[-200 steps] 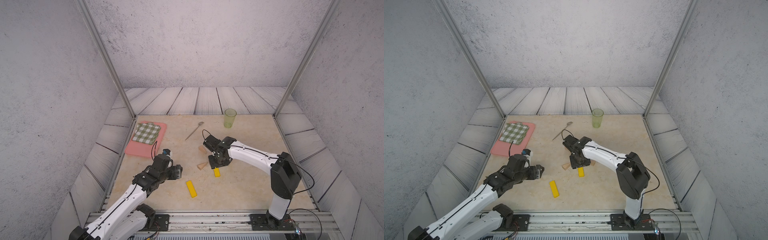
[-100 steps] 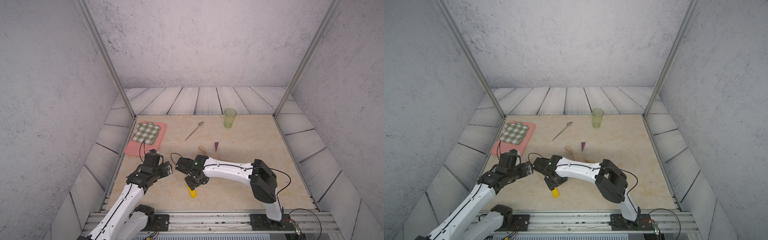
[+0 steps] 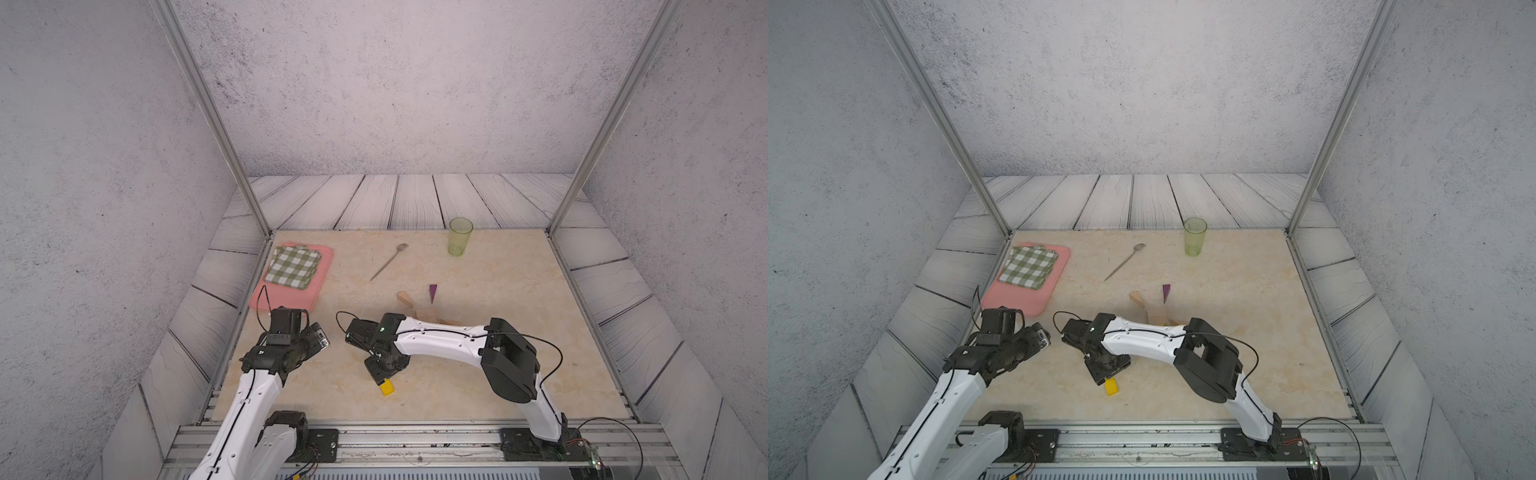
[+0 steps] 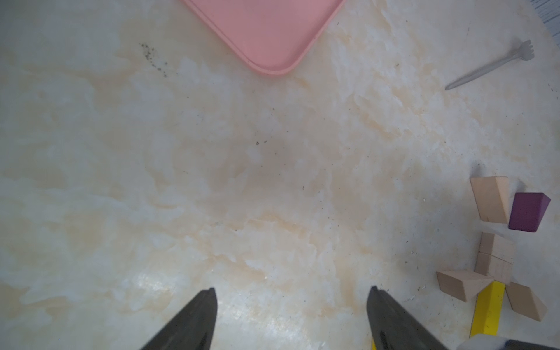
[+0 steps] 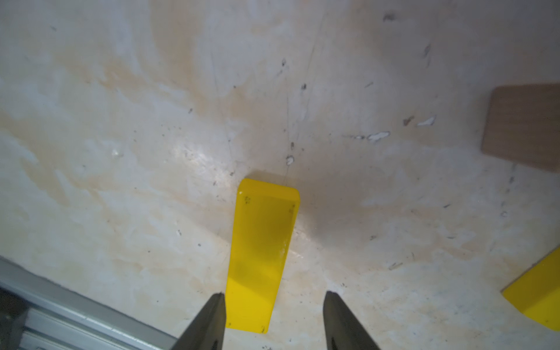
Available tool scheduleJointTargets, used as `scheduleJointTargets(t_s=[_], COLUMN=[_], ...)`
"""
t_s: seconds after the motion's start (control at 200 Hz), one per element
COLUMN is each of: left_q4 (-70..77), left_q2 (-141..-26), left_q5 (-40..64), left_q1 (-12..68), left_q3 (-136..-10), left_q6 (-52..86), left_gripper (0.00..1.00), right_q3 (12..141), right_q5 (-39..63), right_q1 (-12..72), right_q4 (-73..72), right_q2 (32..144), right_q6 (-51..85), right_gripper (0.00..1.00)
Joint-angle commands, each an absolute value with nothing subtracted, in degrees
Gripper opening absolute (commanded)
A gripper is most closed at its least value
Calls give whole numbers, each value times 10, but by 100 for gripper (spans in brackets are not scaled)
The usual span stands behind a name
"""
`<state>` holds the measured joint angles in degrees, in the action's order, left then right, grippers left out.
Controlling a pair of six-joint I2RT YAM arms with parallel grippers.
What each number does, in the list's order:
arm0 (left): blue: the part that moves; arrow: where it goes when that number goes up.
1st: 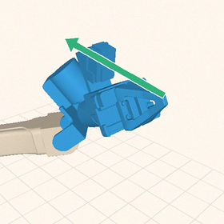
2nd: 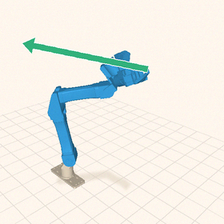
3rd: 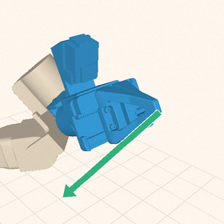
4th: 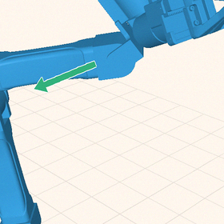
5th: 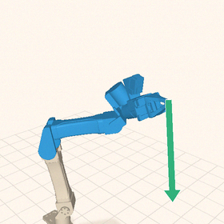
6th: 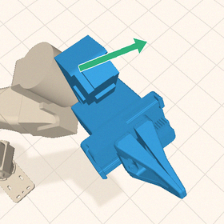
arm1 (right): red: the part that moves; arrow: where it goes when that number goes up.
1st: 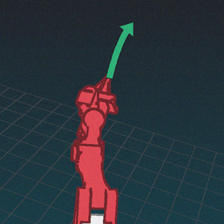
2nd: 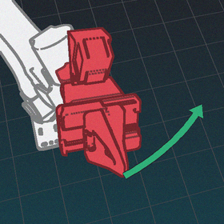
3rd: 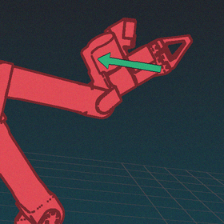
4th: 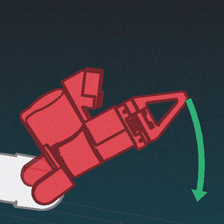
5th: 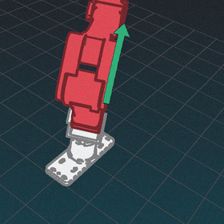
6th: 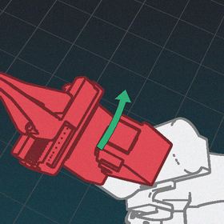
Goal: Assemble a small pinwheel with building blocks
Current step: Assemble the building block at the center of the board.
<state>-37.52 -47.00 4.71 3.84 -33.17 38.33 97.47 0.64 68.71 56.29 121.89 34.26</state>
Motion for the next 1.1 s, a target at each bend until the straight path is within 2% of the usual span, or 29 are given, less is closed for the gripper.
scheduleJointTargets(t_s=[0.0, 0.445, 0.731, 0.881, 1.096], left_q4=[-395, -417, -413, -414, -401], left_q2=[-463, -455, -454, -453, -458], left_q5=[48, 24, 27, 28, 63], left_q1=[26, 12, 11, 12, 12], left_q3=[-325, -319, -310, -311, -313], left_q6=[398, 423, 427, 424, 397], left_gripper=[84, 85, 85, 85, 85], right_q3=[987, 1003, 992, 978, 907], right_q5=[22, 37, 13, -2, -35], right_q1=[691, 694, 693, 693, 688], right_q4=[568, 574, 581, 583, 590], right_q2=[1241, 1279, 1273, 1239, 1123], right_q6=[338, 339, 354, 360, 398], right_gripper=[56, 55, 37, 34, 34])
